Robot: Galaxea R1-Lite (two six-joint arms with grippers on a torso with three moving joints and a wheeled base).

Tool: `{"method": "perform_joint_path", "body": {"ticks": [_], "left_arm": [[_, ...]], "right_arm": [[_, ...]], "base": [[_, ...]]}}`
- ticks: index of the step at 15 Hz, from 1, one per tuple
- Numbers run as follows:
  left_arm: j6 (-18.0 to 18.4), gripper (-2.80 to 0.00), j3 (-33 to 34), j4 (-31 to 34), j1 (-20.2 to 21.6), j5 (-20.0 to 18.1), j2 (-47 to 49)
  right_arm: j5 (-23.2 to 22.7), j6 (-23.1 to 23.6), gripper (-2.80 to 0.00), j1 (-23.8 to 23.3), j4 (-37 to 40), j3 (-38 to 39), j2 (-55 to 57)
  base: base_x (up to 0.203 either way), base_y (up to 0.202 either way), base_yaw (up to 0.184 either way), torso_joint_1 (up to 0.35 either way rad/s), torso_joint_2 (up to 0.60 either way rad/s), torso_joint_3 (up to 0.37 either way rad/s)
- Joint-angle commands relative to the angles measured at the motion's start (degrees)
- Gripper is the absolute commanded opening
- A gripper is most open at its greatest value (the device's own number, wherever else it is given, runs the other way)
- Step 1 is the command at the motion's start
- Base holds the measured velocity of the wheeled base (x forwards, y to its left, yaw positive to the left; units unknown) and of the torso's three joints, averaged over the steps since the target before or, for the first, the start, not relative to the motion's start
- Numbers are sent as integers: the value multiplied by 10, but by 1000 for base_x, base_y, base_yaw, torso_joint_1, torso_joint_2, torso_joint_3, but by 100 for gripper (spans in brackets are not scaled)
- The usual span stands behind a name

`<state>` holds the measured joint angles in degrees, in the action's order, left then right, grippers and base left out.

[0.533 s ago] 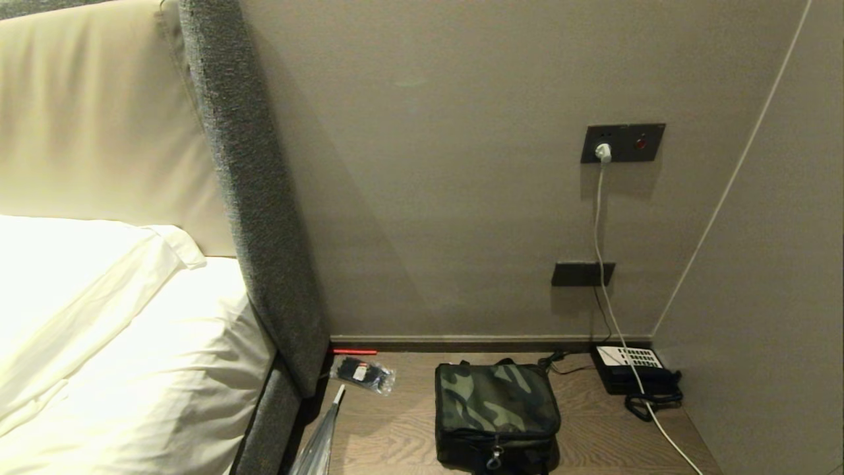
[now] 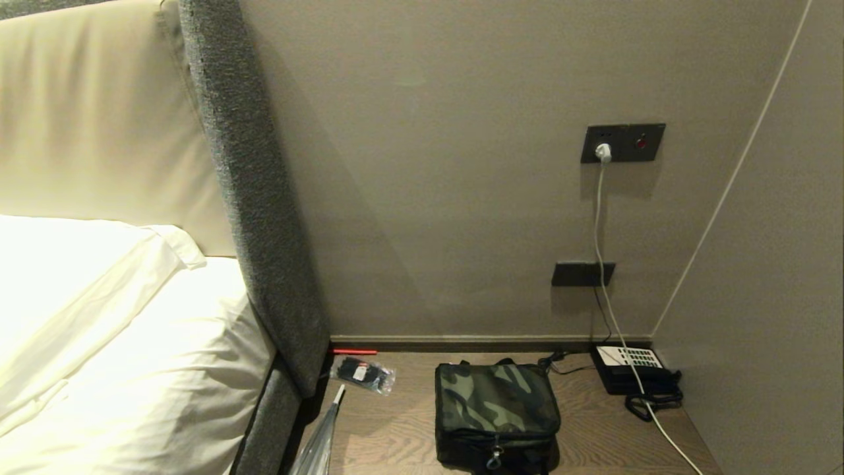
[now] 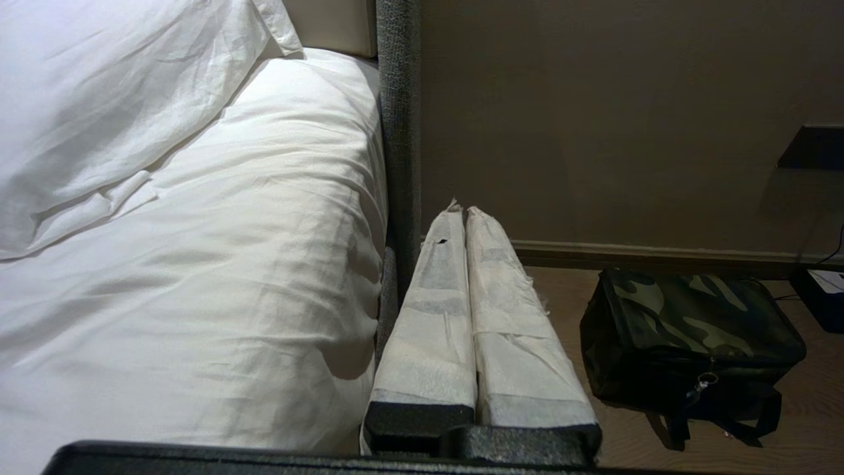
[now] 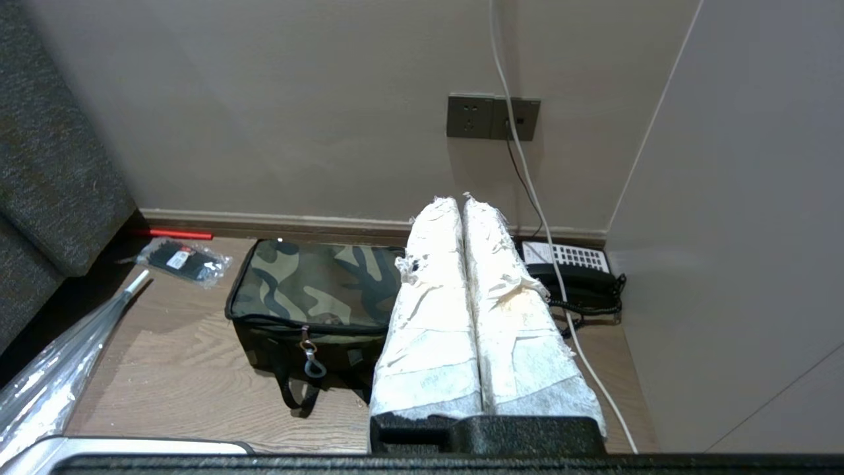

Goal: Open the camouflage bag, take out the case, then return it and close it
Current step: Open the top of the storage box

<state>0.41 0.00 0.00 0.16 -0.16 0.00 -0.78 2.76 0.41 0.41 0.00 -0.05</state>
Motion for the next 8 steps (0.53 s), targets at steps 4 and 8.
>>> {"method": "perform_joint_path", "body": {"ticks": [4,8], "left_arm": [[0,-280,0,0,0,0,0],[-1,-280,0,0,0,0,0]], "right_arm": [[0,-4,-280,0,-1,0,1],[0,-5,-280,0,-2,0,0]], "base": [[0,0,0,0,0,0],[0,0,0,0,0,0]]}}
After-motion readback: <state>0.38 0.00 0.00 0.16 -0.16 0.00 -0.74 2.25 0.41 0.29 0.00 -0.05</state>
